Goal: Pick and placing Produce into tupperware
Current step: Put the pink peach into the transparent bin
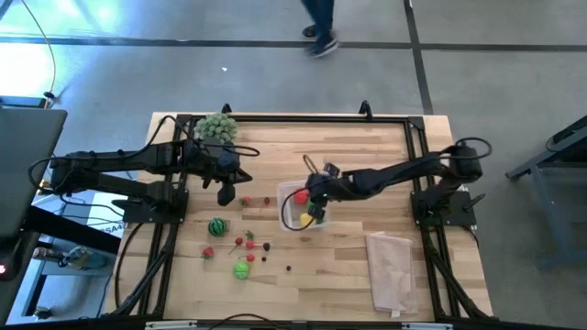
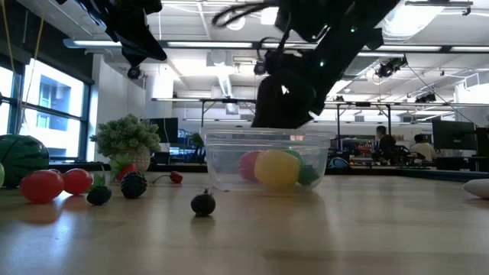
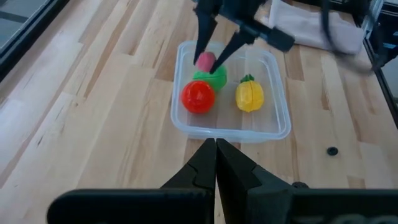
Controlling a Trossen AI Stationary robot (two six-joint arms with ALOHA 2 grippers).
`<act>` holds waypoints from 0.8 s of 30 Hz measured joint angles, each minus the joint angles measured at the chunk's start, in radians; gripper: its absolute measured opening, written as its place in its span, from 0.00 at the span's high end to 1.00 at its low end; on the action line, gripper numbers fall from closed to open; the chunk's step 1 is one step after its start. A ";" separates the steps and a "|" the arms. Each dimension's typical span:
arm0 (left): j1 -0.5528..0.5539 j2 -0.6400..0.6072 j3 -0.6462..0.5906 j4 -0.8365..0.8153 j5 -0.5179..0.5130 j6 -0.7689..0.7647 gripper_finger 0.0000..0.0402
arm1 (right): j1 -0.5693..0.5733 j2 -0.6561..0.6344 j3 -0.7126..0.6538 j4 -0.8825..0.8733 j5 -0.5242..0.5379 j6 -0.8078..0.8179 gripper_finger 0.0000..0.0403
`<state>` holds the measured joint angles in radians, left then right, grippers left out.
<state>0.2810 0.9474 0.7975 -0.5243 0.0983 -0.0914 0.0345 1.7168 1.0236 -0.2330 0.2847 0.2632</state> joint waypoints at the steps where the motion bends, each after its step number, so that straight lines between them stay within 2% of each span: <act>1: 0.000 0.000 0.000 0.000 -0.002 0.000 1.00 | 0.001 0.015 0.018 -0.028 0.006 0.008 0.73; 6: 0.000 0.000 0.000 0.000 -0.002 0.000 1.00 | 0.000 0.065 0.060 -0.097 0.022 0.035 0.73; 19: 0.000 0.000 0.000 0.000 -0.002 0.000 1.00 | -0.001 0.071 0.049 -0.091 0.022 0.052 0.73; 24: 0.000 0.000 0.000 0.000 -0.002 0.000 1.00 | -0.001 0.071 0.049 -0.087 0.028 0.051 0.68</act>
<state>0.2813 0.9474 0.7975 -0.5247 0.0963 -0.0914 0.0338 1.7874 1.0721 -0.3196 0.3122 0.3141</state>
